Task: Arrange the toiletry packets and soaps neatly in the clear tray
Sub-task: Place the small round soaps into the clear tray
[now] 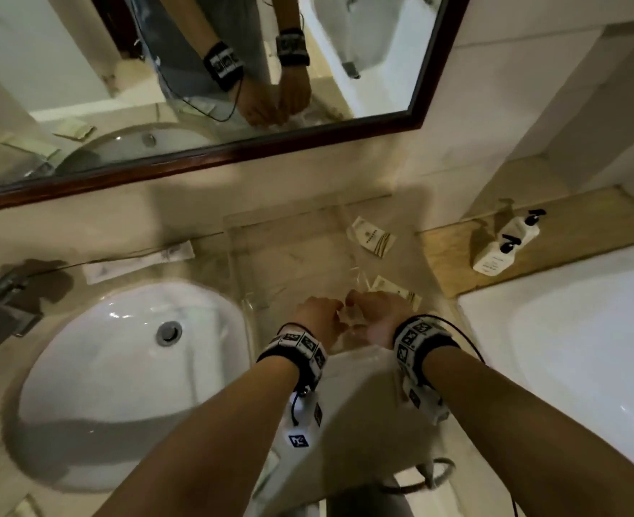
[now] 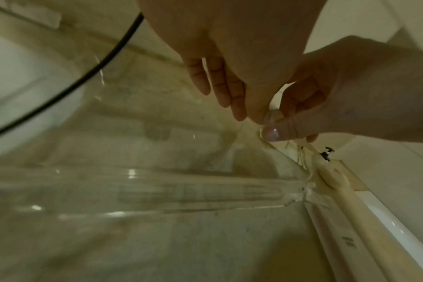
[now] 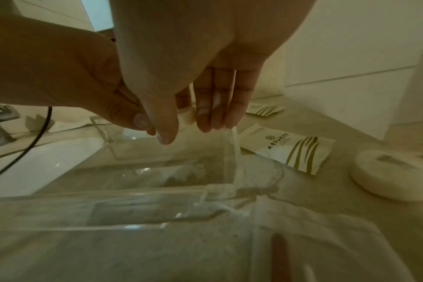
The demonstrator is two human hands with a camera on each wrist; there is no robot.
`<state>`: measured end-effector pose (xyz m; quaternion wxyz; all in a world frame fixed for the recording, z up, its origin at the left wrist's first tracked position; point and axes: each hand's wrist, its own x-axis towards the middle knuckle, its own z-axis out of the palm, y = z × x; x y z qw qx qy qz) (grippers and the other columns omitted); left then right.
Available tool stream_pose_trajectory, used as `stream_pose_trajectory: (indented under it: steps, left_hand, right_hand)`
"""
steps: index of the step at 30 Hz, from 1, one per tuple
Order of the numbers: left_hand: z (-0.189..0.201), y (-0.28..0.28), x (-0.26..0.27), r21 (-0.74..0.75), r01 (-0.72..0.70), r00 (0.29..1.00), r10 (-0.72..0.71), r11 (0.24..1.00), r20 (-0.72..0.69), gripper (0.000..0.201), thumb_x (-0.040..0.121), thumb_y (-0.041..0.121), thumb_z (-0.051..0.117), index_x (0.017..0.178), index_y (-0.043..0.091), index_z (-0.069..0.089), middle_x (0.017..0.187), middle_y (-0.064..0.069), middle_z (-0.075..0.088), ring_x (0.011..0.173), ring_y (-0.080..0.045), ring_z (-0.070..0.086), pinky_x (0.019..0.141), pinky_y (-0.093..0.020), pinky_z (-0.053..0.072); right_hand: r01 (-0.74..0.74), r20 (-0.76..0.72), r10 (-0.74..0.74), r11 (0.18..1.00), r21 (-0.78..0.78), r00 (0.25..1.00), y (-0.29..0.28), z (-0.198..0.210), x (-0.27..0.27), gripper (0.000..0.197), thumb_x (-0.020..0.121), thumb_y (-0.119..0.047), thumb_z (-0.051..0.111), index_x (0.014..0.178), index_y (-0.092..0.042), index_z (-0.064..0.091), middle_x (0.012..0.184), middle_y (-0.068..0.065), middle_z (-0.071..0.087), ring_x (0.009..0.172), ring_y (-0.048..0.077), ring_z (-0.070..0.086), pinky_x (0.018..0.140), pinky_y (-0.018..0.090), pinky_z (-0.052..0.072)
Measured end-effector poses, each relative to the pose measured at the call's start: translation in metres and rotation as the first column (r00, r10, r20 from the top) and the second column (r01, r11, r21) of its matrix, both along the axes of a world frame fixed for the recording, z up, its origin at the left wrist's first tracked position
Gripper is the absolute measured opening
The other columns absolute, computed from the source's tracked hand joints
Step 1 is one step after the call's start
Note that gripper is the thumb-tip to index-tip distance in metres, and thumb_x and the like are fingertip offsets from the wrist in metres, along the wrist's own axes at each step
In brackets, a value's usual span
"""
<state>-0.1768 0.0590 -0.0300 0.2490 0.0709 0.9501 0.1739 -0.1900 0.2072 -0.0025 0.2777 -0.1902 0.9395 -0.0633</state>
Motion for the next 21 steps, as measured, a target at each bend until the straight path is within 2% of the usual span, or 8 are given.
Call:
stream_pose_trajectory:
  steps: [3, 8, 11, 13, 16, 18, 21]
  left_hand:
    - [-0.014, 0.009, -0.013, 0.094, -0.208, 0.974, 0.198, 0.974, 0.111, 0.032, 0.093, 0.028, 0.053, 0.123, 0.018, 0.062, 0.119, -0.008, 0.067, 0.111, -0.028, 0.062, 0.091, -0.032, 0.048]
    - [-0.031, 0.022, -0.029, 0.169, -0.466, 0.879, 0.434, 0.868, 0.196, 0.033, 0.092, 0.026, 0.055, 0.123, 0.014, 0.057, 0.117, -0.012, 0.067, 0.109, -0.032, 0.063, 0.081, -0.030, 0.046]
    - [-0.034, 0.026, -0.037, 0.218, -0.652, 0.755, 0.599, 0.726, 0.267, 0.034, 0.089, 0.024, 0.061, 0.121, 0.012, 0.059, 0.114, -0.012, 0.069, 0.107, -0.031, 0.063, 0.081, -0.026, 0.045]
    - [-0.037, 0.028, -0.042, 0.250, -0.756, 0.654, 0.685, 0.605, 0.322, 0.030, 0.085, 0.023, 0.065, 0.114, 0.014, 0.063, 0.109, -0.010, 0.071, 0.104, -0.029, 0.065, 0.086, -0.029, 0.052]
    - [-0.039, 0.033, -0.050, 0.246, -0.826, 0.564, 0.741, 0.507, 0.365, 0.027, 0.083, 0.024, 0.069, 0.107, 0.012, 0.067, 0.110, -0.011, 0.071, 0.103, -0.029, 0.066, 0.092, -0.035, 0.053]
    - [-0.038, 0.035, -0.054, 0.227, -0.846, 0.533, 0.759, 0.482, 0.374, 0.026, 0.084, 0.024, 0.068, 0.107, 0.012, 0.068, 0.112, -0.011, 0.071, 0.105, -0.029, 0.065, 0.094, -0.032, 0.051]
    - [-0.041, 0.037, -0.056, 0.225, -0.859, 0.512, 0.764, 0.460, 0.392, 0.018, 0.081, 0.028, 0.070, 0.095, 0.018, 0.065, 0.106, -0.011, 0.073, 0.100, -0.029, 0.068, 0.093, -0.038, 0.054]
  right_hand:
    - [-0.024, 0.019, 0.024, 0.999, -0.031, 1.000, 0.005, -0.016, -0.024, 0.029, 0.084, -0.027, 0.053, 0.113, -0.028, 0.048, 0.111, 0.000, 0.063, 0.099, 0.028, 0.058, 0.078, 0.035, 0.049]
    - [-0.087, -0.022, 0.086, 0.996, -0.031, 0.996, 0.004, -0.034, -0.054, 0.030, 0.083, -0.032, 0.058, 0.112, -0.030, 0.050, 0.111, 0.003, 0.065, 0.100, 0.029, 0.060, 0.073, 0.033, 0.045]
    - [-0.083, -0.025, 0.083, 0.997, 0.002, 0.996, 0.003, -0.039, -0.064, 0.034, 0.083, -0.023, 0.058, 0.116, -0.025, 0.050, 0.115, 0.005, 0.062, 0.104, 0.029, 0.059, 0.074, 0.034, 0.045]
    - [-0.059, -0.050, 0.060, 0.998, 0.012, 0.997, 0.003, -0.042, -0.067, 0.030, 0.087, -0.020, 0.053, 0.117, -0.020, 0.052, 0.116, 0.007, 0.061, 0.106, 0.029, 0.059, 0.077, 0.035, 0.046]
    - [-0.007, -0.049, 0.006, 1.000, -0.019, 0.999, 0.005, -0.046, -0.068, 0.030, 0.091, -0.022, 0.051, 0.120, -0.017, 0.049, 0.115, 0.009, 0.061, 0.106, 0.030, 0.059, 0.078, 0.035, 0.046]
    - [0.045, -0.035, -0.048, 0.997, -0.065, 0.998, 0.008, -0.049, -0.067, 0.037, 0.091, -0.023, 0.049, 0.127, -0.016, 0.043, 0.114, 0.011, 0.063, 0.105, 0.032, 0.059, 0.078, 0.036, 0.047]
    - [0.090, -0.036, -0.094, 0.989, -0.116, 0.995, 0.012, -0.050, -0.063, 0.045, 0.090, -0.024, 0.050, 0.133, -0.018, 0.038, 0.111, 0.013, 0.064, 0.102, 0.035, 0.060, 0.075, 0.038, 0.048]
